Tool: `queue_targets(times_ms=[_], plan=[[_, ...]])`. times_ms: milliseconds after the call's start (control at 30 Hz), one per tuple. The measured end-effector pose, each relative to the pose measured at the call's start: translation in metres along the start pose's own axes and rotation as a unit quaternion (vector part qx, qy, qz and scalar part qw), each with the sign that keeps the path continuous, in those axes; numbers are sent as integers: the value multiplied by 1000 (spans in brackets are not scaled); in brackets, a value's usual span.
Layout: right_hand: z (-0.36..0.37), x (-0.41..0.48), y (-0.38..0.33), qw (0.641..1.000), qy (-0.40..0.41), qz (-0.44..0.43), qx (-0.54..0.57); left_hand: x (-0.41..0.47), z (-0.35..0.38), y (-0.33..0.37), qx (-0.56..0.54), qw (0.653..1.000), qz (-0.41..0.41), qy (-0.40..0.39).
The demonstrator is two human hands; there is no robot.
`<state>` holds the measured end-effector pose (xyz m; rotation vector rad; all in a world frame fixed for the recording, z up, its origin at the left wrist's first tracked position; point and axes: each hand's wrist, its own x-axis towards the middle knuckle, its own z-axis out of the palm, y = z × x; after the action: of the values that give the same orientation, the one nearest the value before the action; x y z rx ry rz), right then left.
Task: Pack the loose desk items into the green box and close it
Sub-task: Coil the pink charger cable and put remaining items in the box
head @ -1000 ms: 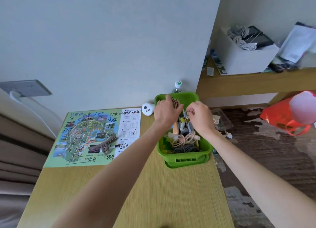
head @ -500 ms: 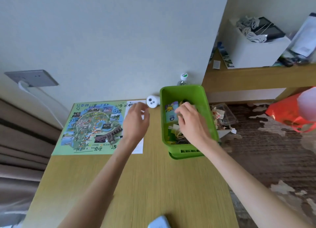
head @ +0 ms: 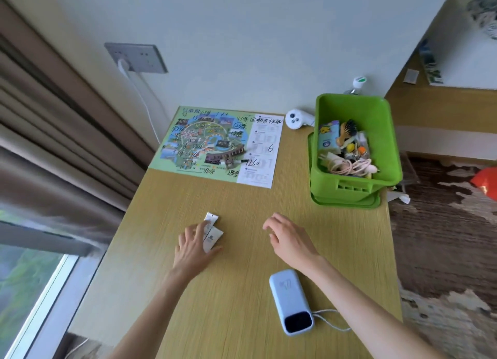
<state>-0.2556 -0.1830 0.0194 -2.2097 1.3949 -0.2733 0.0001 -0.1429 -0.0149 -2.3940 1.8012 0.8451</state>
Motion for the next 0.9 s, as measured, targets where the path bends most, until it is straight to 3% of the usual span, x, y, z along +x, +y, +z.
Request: queue_targets(times_ms=[200,300,433,533,733,900], plan=[[30,-43,-4,977,-131,126,-110,-16,24,-3,71,992,18,100],[32,-57,-4,952,-203,162,-163,-17,27,-2,100,990,15,100],[35,-65,-6,942,-242,167,-164,-16,28,2,38,995,13,90],[44,-70,-10,949,-217,175,-146,-16,30,6,19,997,-3,80],[49,-73,-6,983,-60,134,-110,-15,28,7,-30,997,-51,49],[43,-69,1,974,-86,136,-158,-12,19,14,-69,995,-60,46]])
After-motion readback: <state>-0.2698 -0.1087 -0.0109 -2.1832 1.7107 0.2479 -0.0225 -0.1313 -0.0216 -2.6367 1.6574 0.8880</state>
